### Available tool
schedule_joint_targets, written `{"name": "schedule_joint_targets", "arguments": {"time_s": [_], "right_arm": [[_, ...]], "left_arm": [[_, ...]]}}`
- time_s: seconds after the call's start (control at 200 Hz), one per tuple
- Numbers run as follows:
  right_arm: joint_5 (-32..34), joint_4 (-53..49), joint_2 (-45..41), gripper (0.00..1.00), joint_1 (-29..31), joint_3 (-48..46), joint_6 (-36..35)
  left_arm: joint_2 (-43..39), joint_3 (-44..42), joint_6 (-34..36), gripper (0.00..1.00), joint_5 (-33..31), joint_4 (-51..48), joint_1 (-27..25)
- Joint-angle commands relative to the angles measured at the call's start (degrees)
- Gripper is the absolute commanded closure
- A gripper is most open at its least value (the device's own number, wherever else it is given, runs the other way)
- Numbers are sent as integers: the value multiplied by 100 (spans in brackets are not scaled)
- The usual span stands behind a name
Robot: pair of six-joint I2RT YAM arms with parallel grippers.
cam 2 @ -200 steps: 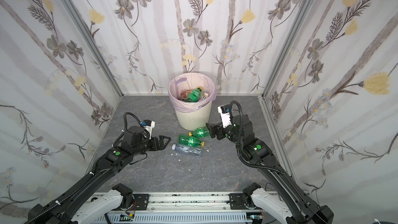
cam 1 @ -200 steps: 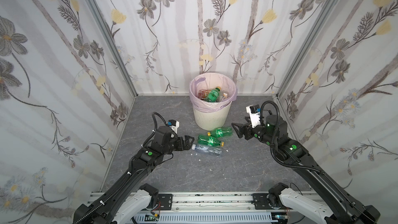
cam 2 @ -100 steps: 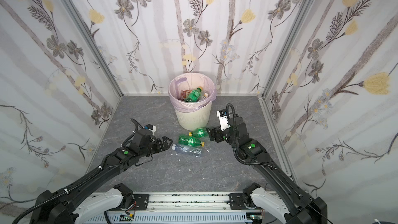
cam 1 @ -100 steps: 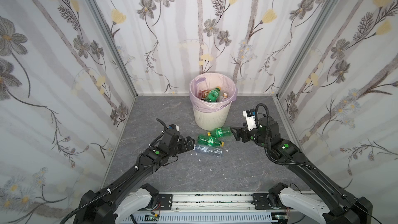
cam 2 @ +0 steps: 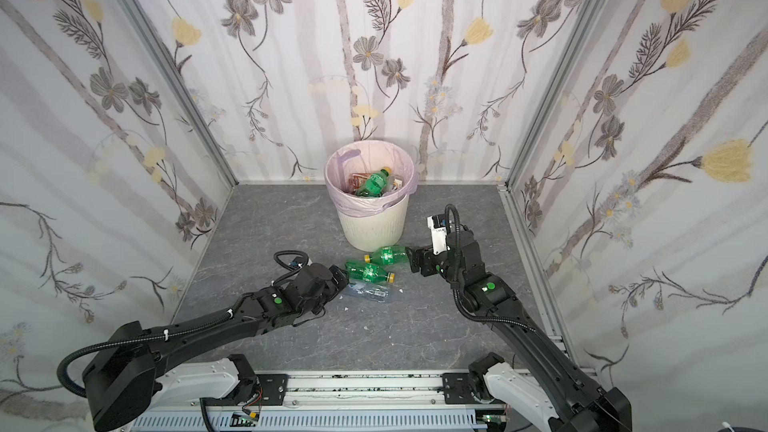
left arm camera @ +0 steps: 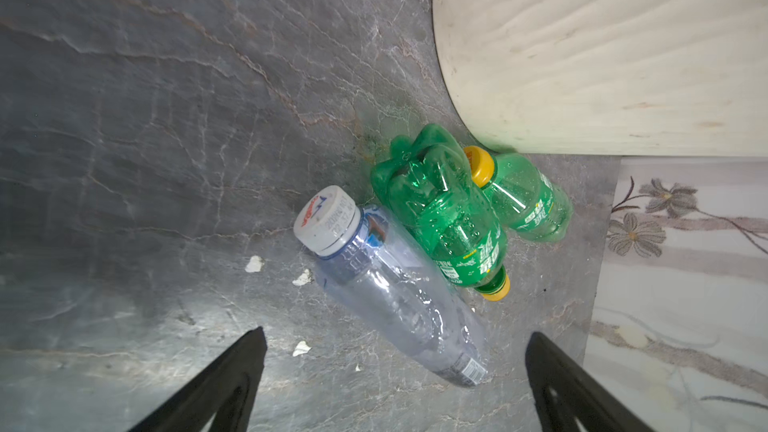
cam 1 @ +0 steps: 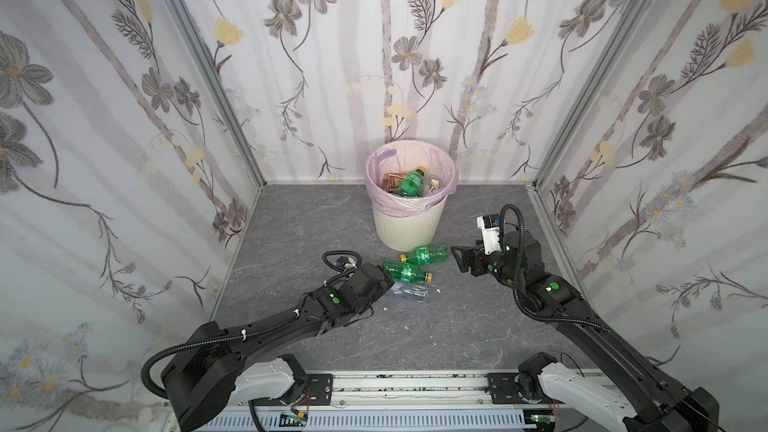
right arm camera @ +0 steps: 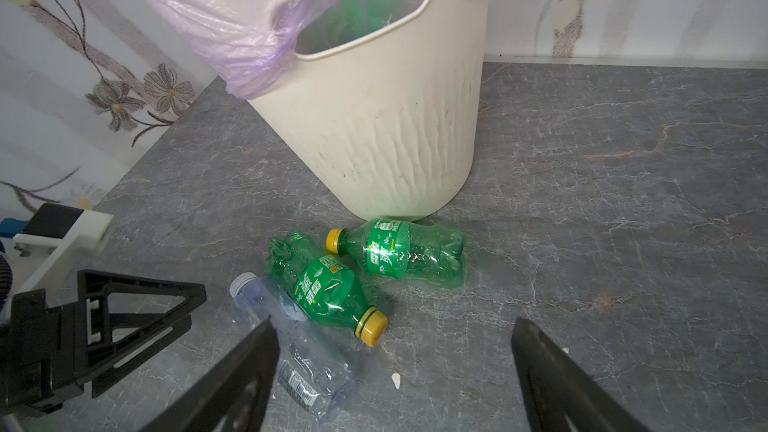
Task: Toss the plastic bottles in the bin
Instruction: 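Grasp the clear white-capped water bottle with the left gripper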
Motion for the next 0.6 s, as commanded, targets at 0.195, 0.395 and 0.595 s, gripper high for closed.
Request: {"name": "schedule_joint_targets", "arguments": {"time_s": [0.195, 0.395, 0.595], "right_arm": [[-59, 350, -276, 12, -172, -366, 106], [-113, 346, -412, 12, -265, -444, 107], [-183, 328, -471, 12, -380, -477, 90]], "left_arm": [[1315, 552, -904, 6, -24, 663, -354], [2014, 890, -945, 12, 176, 850, -504], [2122, 664, -1161, 19, 152, 966, -540]]}}
